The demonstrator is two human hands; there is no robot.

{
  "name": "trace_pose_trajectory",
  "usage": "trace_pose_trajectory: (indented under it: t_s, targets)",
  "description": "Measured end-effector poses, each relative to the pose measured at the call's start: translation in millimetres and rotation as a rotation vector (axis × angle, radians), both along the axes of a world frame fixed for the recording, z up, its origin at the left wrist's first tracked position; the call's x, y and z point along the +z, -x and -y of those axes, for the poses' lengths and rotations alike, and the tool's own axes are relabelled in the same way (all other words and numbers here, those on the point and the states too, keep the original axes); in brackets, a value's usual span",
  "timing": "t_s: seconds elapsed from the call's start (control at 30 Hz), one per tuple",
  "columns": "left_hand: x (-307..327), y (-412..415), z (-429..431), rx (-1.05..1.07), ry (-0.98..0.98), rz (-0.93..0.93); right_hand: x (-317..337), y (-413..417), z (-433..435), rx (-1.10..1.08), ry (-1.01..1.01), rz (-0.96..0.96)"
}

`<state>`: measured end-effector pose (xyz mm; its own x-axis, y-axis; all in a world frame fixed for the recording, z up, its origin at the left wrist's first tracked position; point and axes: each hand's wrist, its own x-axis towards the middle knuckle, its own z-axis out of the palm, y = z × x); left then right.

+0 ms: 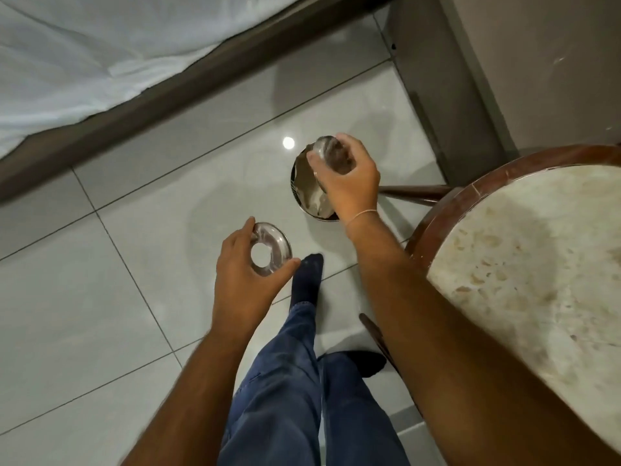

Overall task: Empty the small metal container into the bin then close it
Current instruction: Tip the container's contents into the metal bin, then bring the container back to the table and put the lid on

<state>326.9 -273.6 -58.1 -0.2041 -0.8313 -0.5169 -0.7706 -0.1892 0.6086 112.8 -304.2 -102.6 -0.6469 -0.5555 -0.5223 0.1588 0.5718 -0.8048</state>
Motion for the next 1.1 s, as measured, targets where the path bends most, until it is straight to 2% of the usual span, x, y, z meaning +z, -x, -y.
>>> trace_pose_trajectory:
  t_s: [0.1, 0.17, 0.27, 0.4, 0.5, 0.83, 0.93, 1.0, 1.1]
  targets:
    - [21, 20, 2, -0.023, 0.018, -0.088, 32, 17, -27, -0.344, 0.216, 0.699]
    - [39, 39, 4, -0.05, 0.031, -0.178, 54, 25, -56, -0.494, 0.302, 0.828]
    - [69, 76, 2, -0.227, 0.017, -0.291, 80, 35, -102, -0.621, 0.289, 0.839]
    - [100, 123, -6, -0.592, 0.011, -0.348, 112, 45, -155, -0.503, 0.197, 0.746]
    - [110, 158, -24, -0.812, -0.026, -0.332, 124, 50, -197, -0.472, 0.224, 0.728]
    - [91, 253, -154, -1.327, -0.1, -0.279, 125, 64, -347, -0.854, 0.278, 0.656]
    - [70, 282, -195, -1.476, -0.048, -0.183, 112, 64, -388, -0.953, 0.221, 0.608]
    - [52, 298, -215, -1.527, 0.066, -0.139, 107, 63, -413, -1.105, 0.165, 0.548]
    - [29, 316, -250, -1.604, 0.26, -0.094, 106, 53, -453, -1.3, 0.19, 0.48]
